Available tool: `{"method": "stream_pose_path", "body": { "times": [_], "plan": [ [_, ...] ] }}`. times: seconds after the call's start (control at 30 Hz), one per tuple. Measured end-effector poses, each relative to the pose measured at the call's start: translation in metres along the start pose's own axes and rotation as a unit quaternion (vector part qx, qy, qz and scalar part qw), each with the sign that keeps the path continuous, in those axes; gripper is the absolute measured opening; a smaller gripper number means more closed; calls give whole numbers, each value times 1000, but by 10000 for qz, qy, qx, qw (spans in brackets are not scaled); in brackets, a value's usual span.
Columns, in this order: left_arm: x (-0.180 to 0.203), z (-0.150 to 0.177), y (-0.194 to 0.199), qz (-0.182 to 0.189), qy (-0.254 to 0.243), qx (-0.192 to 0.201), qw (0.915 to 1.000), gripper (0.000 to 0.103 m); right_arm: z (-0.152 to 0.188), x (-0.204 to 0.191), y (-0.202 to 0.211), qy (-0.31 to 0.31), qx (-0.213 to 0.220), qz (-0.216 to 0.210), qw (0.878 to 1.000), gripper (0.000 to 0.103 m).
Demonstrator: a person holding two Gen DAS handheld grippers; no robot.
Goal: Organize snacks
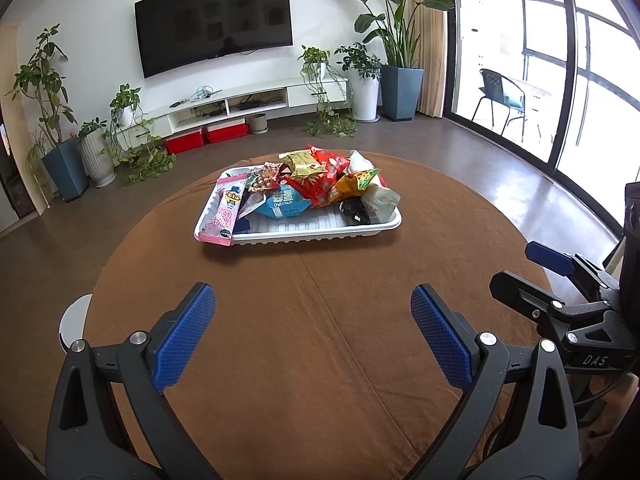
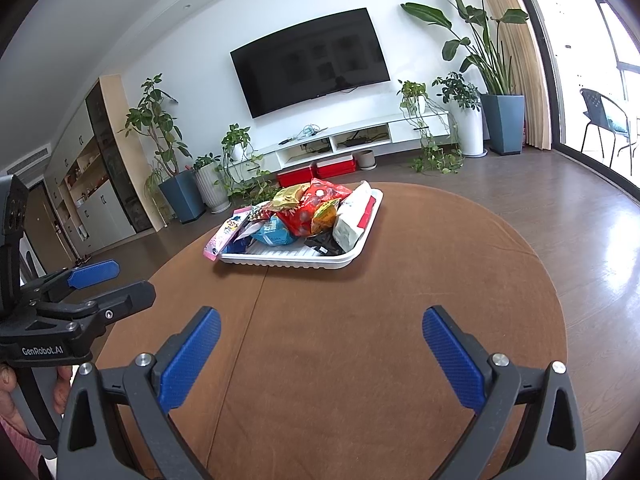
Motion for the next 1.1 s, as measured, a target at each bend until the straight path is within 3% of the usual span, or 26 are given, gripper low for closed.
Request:
{"method": "stream_pose_path", "body": {
  "times": [0.1,0.33,1.1],
  "plan": [
    [-1,-1,2,-23,12,112,9999,99,0,0,0,2,-1,-6,10000,103],
    [-5,-4,2,-518,-241,333,9978,102,4,-2,-4,-8,-26,-14,10000,103],
    [11,7,-19,-534,-503,171,9972,102,7,-3,-10,-7,-52,-30,10000,103]
  ]
}}
Point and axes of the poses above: each gripper's, at about its wrist camera, not at the fingertips, and y roughly against the way its jaws point, x to its right, z to its underside, the point moved 9 cm from there along -y, roughly the way its jaws point, and after that the axes turned 6 degrees about -x, right-handed, at the moved point
